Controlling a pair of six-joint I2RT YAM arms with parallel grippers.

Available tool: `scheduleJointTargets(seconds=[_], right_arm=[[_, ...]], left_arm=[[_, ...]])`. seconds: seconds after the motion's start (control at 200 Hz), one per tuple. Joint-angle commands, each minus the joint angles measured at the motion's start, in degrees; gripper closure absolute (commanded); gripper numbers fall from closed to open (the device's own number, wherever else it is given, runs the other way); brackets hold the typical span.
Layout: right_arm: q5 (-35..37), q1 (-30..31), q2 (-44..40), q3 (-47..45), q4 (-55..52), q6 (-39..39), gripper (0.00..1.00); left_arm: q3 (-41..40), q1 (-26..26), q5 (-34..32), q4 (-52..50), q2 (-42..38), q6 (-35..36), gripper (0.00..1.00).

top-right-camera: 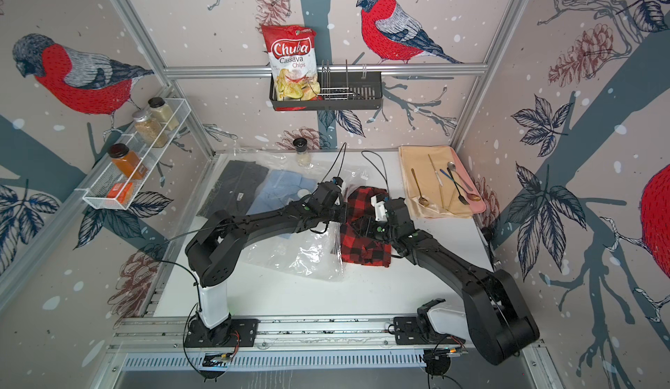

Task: Place the folded shirt into the vacuum bag
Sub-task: Place the shirt in the vacuum bag.

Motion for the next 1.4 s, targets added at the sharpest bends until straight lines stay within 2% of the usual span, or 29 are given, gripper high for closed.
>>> scheduleJointTargets(seconds=[0.0,0.145,0.275,0.44,0.655,0.85,0.921,1.031,1.086,1.131,1.216,1.396], right_arm=[[1.5,-7.1,-2.3,0.4,-5.3,-2.9,0.45],[-1.9,-19.7,-0.5,1.1,-3.8,-4.6,0.41],[-4.3,-25.0,6.7,3.2,-0.6,-5.2,0.41],[-6.9,-25.5,17.4,7.1,3.2,-5.3,0.41],[-5.5,-25.1,27.3,10.6,4.9,-5.8,0.40],[-5.7,-21.5,34.0,14.3,4.3,-7.0,0.40],[-6.1,-20.2,35.3,15.1,4.5,-7.0,0.48],[-6.7,-18.9,34.4,15.0,5.7,-6.3,0.69],[-6.4,-18.1,33.0,15.0,5.6,-6.1,0.83],[-6.4,-17.5,31.8,15.0,5.6,-5.9,0.90],[-6.4,-15.9,29.8,15.0,5.7,-5.6,0.96],[-5.9,-12.1,28.3,15.1,8.2,-3.4,0.97]], left_arm=[[1.7,-0.3,-1.1,-1.4,0.8,1.2,1.00],[3.6,-0.8,-2.6,-3.4,1.7,2.1,1.00],[4.7,-0.9,-2.9,-4.3,2.5,2.4,1.00],[6.7,-1.0,-2.8,-6.1,4.0,3.1,1.00],[10.0,-1.0,-2.9,-8.9,6.3,4.1,1.00],[13.3,-1.0,-2.7,-11.1,8.7,5.1,1.00],[14.0,-1.0,-2.6,-11.4,9.2,5.3,1.00],[14.6,-1.0,-2.6,-11.9,9.4,5.4,1.00],[14.6,-1.0,-2.8,-11.9,9.3,5.5,1.00],[14.6,-1.0,-2.7,-11.9,9.2,5.5,1.00],[14.8,-1.0,-2.8,-11.8,9.0,5.5,1.00],[14.9,-1.0,-2.7,-11.8,8.1,5.5,1.00]])
